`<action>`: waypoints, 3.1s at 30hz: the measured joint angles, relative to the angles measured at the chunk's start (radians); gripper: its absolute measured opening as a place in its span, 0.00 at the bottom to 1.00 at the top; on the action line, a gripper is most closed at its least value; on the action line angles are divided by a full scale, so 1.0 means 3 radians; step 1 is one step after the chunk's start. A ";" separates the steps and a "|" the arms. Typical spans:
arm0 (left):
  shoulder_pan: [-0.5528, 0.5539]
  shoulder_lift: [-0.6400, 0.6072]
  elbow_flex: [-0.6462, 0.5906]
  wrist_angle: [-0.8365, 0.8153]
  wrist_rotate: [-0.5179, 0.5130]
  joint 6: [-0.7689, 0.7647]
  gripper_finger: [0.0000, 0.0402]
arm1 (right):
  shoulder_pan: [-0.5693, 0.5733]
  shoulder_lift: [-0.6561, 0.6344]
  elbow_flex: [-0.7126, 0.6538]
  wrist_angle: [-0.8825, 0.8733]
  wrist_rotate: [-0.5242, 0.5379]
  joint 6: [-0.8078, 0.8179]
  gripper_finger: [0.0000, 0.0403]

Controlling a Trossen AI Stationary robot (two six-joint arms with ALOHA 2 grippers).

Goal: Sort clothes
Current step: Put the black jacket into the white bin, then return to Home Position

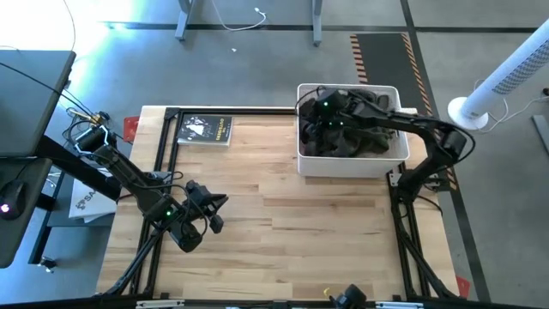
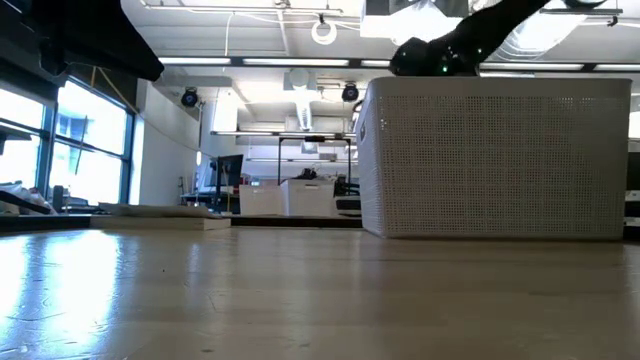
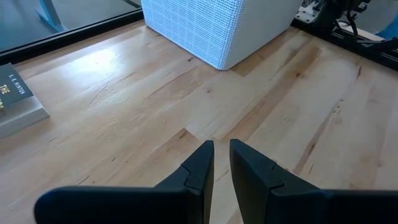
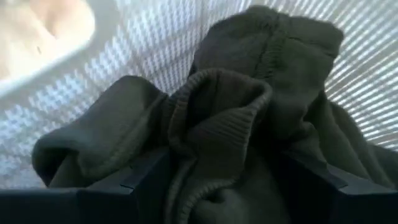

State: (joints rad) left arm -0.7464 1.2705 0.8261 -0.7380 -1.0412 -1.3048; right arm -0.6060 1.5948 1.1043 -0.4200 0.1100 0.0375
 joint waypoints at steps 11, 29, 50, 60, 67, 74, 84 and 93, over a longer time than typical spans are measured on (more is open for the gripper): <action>0.0000 0.0000 0.0000 -0.0003 0.0003 0.0000 0.12 | 0.0458 -0.1139 -0.0080 -0.0191 0.0688 0.0120 0.59; 0.0001 0.0000 0.0000 0.0008 0.0001 -0.0001 0.12 | 0.0967 -0.1912 -0.1449 -0.0663 0.1563 0.1982 0.59; 0.0139 -0.0542 0.0000 -0.0001 -0.0519 0.0532 0.12 | 0.2111 -0.2630 -0.0730 -0.0902 0.2049 0.1029 0.59; 0.0349 -0.1508 0.0000 -0.0007 -0.0801 0.1509 0.12 | 0.3276 -0.3078 -0.0725 -0.0482 0.1536 0.0951 0.55; 0.0354 -0.1677 0.0000 -0.0024 -0.0860 0.1628 0.12 | 0.4039 -0.3031 -0.0965 0.0147 0.1176 0.0445 0.35; 0.0348 -0.1497 0.0000 -0.0023 -0.0838 0.1597 0.12 | 0.4233 -0.3212 -0.1810 0.1640 0.0490 0.0361 0.02; 0.0350 -0.1372 0.0000 -0.0037 -0.0864 0.1597 0.12 | 0.3206 -0.3736 -0.2468 0.2499 0.0123 0.0010 0.00; 0.0404 -0.1437 -0.0001 -0.0731 -0.0833 0.1077 0.12 | 0.2113 -0.4565 -0.2466 0.1573 -0.0672 0.0350 0.00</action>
State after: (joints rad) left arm -0.6251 0.8394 0.8259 -0.9572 -1.2910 -0.9816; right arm 0.0280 0.2254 0.3645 0.0520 -0.0916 0.1425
